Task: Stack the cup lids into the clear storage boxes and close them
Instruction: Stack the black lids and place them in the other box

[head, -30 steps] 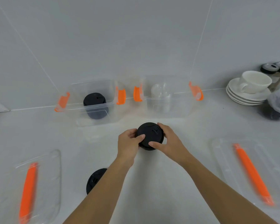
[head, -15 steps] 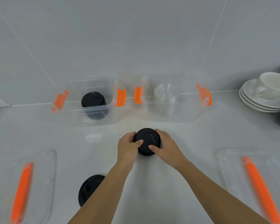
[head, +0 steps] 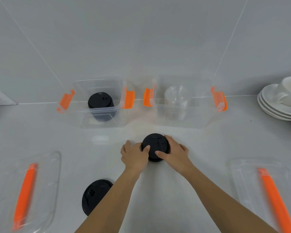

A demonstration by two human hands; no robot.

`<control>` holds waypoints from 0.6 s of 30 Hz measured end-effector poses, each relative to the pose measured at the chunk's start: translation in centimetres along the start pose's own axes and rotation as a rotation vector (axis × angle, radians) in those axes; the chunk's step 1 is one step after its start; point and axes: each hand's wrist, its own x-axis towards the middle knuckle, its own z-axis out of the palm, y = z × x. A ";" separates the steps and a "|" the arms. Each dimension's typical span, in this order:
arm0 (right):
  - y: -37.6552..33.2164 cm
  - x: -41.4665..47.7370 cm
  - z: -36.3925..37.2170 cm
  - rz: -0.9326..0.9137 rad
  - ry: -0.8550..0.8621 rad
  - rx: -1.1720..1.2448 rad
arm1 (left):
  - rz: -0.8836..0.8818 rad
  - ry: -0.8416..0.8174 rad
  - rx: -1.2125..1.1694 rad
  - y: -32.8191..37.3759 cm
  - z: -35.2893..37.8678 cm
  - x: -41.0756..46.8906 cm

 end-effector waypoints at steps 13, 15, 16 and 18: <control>-0.9 -1.4 0.0 0.001 -0.001 0.377 | -0.061 -0.011 -0.373 -0.4 -0.4 -1.3; -1.1 -1.6 0.1 -0.004 0.001 0.393 | -0.056 -0.046 -0.496 -0.7 -0.9 -1.5; -1.3 -1.7 0.1 -0.009 0.002 0.406 | -0.055 -0.072 -0.565 -0.8 -1.3 -1.7; -1.8 -1.8 0.3 -0.020 0.009 0.423 | -0.041 -0.099 -0.637 -1.0 -2.2 -2.0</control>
